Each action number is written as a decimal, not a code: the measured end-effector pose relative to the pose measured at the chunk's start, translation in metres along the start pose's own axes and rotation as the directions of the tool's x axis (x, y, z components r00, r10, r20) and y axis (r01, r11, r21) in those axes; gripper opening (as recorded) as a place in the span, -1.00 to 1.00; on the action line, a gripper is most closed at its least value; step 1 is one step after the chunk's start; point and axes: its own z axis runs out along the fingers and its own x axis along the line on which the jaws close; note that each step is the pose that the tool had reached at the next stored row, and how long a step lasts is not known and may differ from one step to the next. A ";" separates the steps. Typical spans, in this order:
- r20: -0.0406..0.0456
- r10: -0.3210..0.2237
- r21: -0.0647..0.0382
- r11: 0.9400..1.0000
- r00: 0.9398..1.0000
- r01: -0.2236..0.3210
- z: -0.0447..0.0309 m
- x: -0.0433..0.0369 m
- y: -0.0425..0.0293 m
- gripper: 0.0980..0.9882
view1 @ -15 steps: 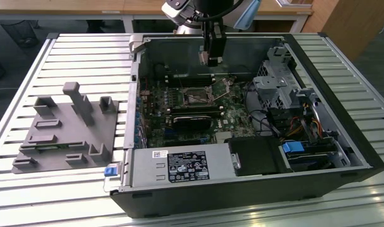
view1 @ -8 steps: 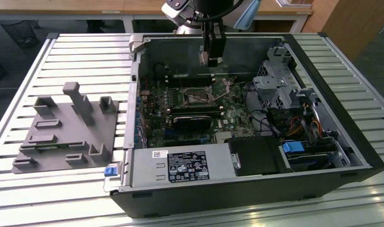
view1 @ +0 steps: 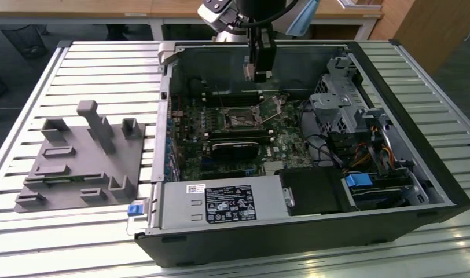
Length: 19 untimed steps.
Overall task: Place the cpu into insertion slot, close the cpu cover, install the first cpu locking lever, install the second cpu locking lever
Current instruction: 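Place the cpu into insertion slot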
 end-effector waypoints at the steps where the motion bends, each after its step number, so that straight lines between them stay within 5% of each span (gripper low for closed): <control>1: 0.000 0.001 0.000 1.000 1.000 -0.001 0.0002 0.0000 0.0000 0.00; 19: 0.001 0.017 0.000 1.000 1.000 -0.017 0.0028 -0.0001 -0.0003 0.00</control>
